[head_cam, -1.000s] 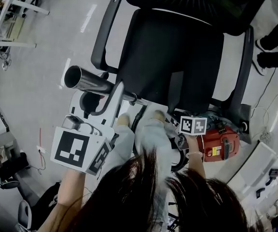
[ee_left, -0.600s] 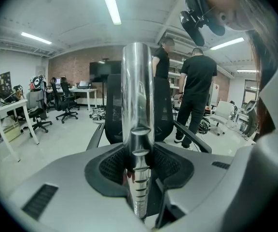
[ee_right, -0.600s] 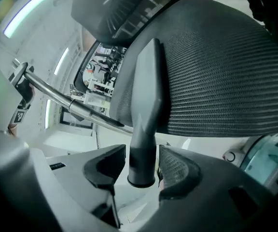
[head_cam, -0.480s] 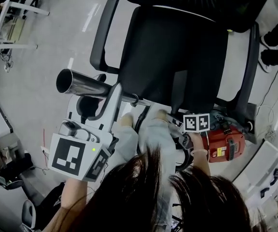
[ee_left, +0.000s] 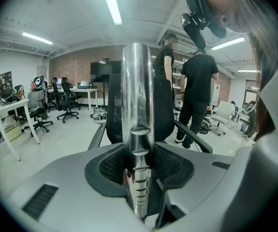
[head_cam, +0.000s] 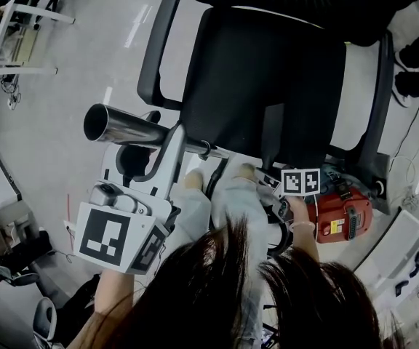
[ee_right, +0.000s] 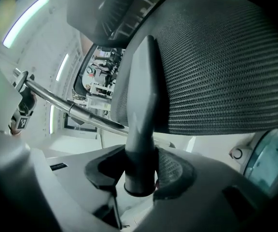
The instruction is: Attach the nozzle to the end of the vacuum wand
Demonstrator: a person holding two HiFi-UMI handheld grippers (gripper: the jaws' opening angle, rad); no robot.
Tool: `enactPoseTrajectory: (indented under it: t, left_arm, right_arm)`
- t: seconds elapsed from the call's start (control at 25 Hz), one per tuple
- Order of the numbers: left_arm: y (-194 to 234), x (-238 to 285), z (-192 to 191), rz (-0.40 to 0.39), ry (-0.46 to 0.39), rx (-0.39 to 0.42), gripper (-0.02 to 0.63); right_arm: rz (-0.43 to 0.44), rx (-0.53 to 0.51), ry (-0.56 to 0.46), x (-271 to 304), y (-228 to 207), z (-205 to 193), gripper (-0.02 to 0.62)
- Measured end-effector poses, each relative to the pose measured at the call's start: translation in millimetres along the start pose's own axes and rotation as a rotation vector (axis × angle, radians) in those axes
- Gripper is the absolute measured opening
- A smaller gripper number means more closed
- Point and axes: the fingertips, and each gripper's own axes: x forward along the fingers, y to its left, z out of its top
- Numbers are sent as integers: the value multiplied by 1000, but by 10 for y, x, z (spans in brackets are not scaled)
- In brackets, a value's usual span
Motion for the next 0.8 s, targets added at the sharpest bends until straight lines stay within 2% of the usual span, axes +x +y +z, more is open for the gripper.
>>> enactPoseTrajectory:
  t: [0.24,0.8]
  left_arm:
    - [16,-5,36,8,-10,4,152]
    - [60,-69,-26,-41,16,37,152]
  right_arm:
    - [-4,8,-18,-84,-22,-5,181]
    - [-10,35,-98,-294,226,-48,181]
